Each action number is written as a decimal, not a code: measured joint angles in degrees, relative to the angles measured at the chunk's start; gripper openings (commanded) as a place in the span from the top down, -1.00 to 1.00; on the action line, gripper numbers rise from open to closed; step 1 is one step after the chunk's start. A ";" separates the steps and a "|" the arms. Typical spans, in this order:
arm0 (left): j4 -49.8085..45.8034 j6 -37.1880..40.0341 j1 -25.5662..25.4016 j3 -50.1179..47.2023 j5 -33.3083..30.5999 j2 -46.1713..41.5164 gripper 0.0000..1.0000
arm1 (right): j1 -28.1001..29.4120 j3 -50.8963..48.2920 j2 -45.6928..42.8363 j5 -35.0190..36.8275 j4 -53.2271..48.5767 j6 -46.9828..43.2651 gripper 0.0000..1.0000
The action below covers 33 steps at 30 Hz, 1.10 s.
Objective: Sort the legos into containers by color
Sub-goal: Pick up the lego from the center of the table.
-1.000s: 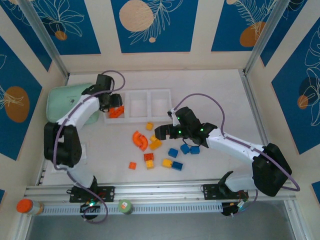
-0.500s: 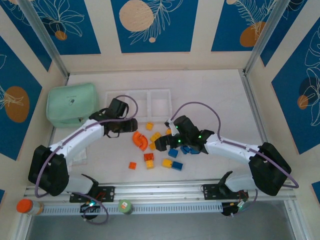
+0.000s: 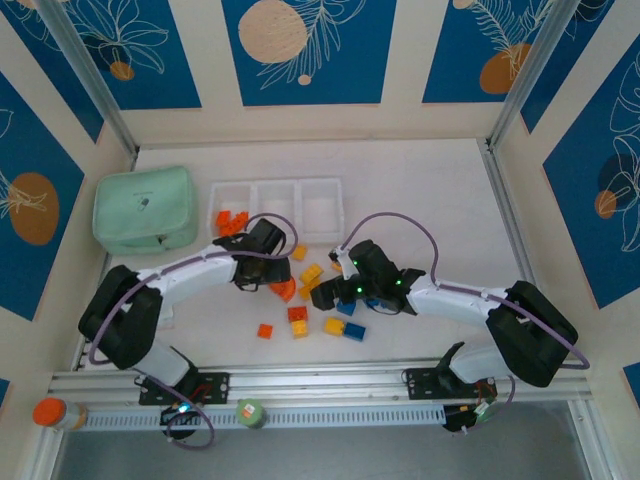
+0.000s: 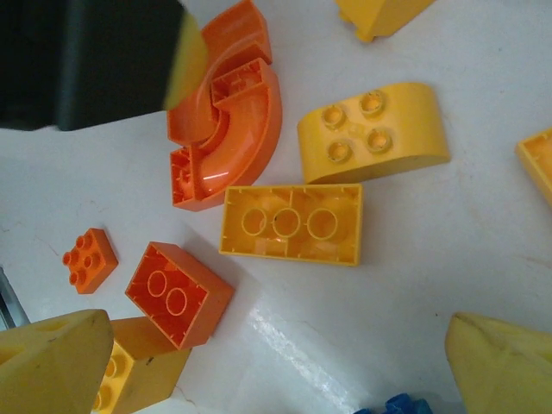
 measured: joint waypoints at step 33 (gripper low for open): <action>1.95 -2.93 1.60 -0.96 -5.75 4.37 -0.43 | 0.37 0.00 0.00 0.63 0.94 -0.81 -0.98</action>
